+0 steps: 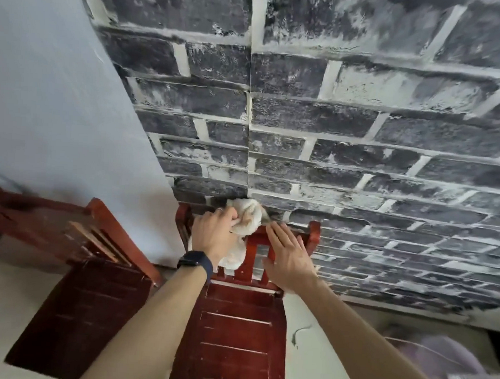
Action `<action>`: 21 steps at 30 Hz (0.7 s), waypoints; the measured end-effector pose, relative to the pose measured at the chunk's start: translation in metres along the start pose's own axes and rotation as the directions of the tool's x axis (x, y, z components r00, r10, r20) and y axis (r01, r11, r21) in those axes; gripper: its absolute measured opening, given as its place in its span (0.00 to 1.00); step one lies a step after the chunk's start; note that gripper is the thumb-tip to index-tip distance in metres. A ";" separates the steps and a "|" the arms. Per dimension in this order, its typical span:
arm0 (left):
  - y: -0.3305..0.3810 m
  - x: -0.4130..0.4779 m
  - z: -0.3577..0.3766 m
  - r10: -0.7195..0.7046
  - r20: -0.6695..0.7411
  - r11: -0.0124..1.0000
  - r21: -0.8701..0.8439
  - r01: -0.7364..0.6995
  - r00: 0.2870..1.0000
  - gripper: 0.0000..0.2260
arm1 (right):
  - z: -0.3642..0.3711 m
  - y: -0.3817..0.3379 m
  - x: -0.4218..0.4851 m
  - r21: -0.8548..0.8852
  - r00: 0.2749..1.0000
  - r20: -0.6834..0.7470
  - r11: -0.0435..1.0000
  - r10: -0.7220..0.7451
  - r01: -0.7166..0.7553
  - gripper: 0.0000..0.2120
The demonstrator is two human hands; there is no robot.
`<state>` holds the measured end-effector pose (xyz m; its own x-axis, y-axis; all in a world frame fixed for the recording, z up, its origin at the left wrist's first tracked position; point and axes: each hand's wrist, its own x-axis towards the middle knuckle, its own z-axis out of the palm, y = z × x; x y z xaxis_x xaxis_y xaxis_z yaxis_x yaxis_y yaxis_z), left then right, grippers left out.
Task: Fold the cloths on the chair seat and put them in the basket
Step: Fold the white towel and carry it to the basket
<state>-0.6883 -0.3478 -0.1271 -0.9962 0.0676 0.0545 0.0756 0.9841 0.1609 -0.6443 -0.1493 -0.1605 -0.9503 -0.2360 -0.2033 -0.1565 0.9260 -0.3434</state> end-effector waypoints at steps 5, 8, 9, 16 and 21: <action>0.002 0.003 -0.036 -0.154 0.053 0.826 -0.541 0.158 0.987 0.15 | -0.011 -0.001 0.000 0.129 0.997 0.065 0.991 0.032 -0.040 0.39; 0.019 -0.011 -0.073 -0.135 0.108 0.594 -0.787 0.167 0.985 0.12 | -0.040 -0.012 -0.015 0.607 0.985 0.097 0.775 0.146 -0.175 0.26; 0.024 -0.017 -0.083 -0.107 0.153 0.497 -0.847 0.186 0.982 0.12 | -0.050 -0.016 -0.028 0.805 0.979 0.116 0.562 0.166 -0.191 0.18; 0.086 -0.109 -0.097 0.187 0.324 0.345 -0.906 0.247 0.927 0.16 | -0.080 -0.010 -0.183 0.976 0.947 0.002 0.205 0.322 -0.071 0.36; 0.142 -0.193 -0.064 0.363 0.463 0.316 -0.878 0.360 0.809 0.16 | -0.043 0.013 -0.255 0.908 0.901 0.099 0.333 0.423 -0.256 0.36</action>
<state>-0.4827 -0.2313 -0.0512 -0.7981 0.4880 -0.3534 -0.2975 0.1908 0.9355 -0.4153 -0.0648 -0.0735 -0.8956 0.1499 -0.4188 0.4352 0.1012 -0.8946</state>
